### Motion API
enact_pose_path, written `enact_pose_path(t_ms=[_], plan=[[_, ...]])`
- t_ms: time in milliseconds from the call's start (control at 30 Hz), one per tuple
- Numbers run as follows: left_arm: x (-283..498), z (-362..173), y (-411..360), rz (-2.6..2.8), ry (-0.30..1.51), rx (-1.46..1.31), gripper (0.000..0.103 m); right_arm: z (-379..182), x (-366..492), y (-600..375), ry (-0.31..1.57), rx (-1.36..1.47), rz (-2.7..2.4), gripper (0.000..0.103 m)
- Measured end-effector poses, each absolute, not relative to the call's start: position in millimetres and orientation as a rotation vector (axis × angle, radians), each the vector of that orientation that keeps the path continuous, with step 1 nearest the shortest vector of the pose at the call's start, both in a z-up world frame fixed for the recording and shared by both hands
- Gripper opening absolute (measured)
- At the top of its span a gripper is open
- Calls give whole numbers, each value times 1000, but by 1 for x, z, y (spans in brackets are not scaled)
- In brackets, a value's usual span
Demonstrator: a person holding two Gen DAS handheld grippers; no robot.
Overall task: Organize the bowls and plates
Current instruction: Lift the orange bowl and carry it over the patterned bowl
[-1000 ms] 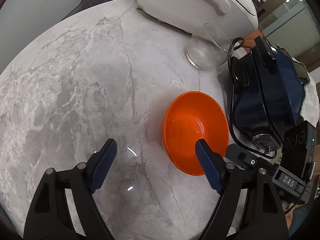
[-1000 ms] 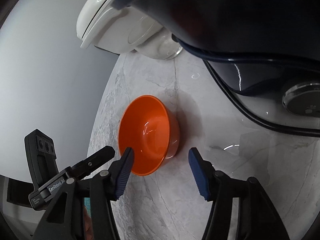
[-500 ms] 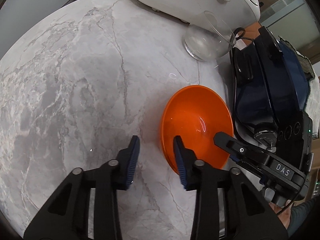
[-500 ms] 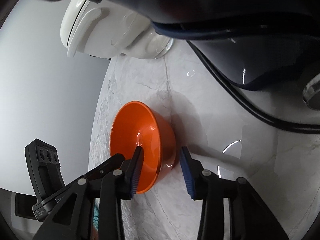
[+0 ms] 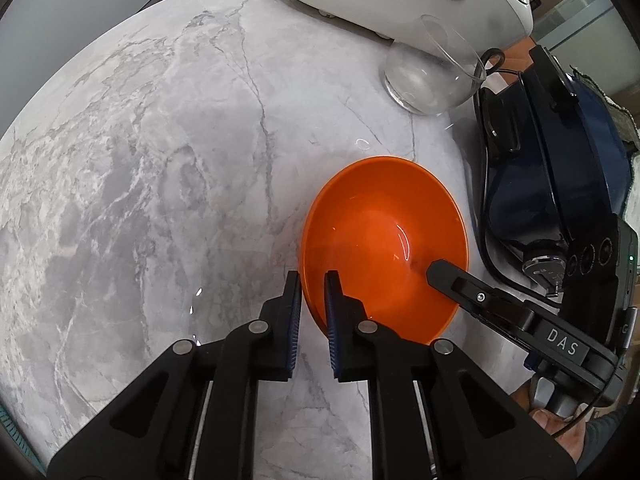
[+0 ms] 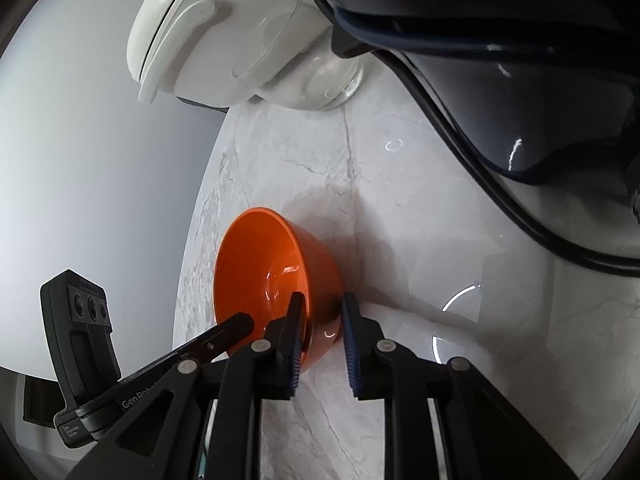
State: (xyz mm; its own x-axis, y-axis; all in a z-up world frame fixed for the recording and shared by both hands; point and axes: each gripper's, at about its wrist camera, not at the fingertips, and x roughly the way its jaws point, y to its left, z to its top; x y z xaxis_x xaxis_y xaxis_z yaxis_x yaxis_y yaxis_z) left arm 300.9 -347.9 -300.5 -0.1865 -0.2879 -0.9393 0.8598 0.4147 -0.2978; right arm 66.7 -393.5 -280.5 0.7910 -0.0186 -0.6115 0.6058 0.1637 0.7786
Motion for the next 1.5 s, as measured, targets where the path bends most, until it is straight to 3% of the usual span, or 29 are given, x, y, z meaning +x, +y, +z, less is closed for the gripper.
enact_pose_path(t_ms=[667,1500], plan=[[309,-255,-247,-964,1395,399,10,-242,92,-357,629,1236,-296,20],[263,-185,6,-629,1371,67,10,-188,145,-210,863,973,129,19]])
